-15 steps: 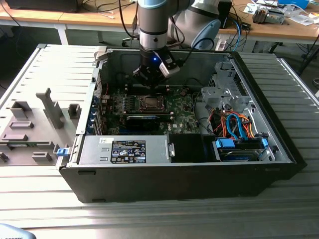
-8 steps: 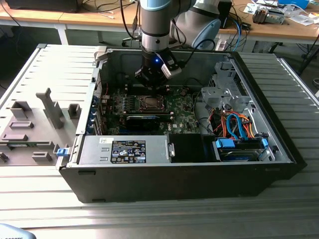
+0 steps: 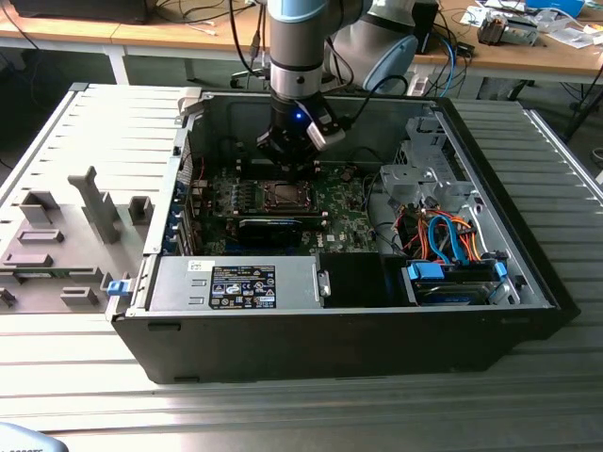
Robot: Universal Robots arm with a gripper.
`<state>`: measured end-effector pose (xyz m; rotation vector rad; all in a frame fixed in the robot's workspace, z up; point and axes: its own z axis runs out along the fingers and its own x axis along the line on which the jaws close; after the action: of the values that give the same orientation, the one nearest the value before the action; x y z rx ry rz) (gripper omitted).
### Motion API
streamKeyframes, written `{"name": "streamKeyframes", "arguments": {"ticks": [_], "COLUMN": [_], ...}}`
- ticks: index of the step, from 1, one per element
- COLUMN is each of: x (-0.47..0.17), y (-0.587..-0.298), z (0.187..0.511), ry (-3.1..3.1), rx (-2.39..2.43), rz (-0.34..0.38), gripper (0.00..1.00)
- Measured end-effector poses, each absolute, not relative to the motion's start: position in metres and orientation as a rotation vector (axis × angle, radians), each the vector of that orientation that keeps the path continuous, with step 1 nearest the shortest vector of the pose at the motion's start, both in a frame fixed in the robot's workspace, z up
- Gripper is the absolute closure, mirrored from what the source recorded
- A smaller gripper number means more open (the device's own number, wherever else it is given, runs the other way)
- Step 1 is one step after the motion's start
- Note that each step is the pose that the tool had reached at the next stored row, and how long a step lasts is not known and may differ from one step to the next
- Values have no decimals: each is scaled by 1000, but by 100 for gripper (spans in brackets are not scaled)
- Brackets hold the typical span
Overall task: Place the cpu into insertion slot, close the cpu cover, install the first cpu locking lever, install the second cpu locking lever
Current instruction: 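Install the first cpu locking lever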
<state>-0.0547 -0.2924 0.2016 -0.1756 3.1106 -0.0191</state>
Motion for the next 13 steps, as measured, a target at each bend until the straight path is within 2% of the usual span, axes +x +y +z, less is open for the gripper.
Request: {"name": "streamKeyframes", "arguments": {"ticks": [9, 13], "x": [-55, -55], "y": [-291, -301], "z": [210, 210], "ry": [3110, 3110], "rx": [-180, -180], "rz": [-20, -21], "gripper": [89, 89]}}
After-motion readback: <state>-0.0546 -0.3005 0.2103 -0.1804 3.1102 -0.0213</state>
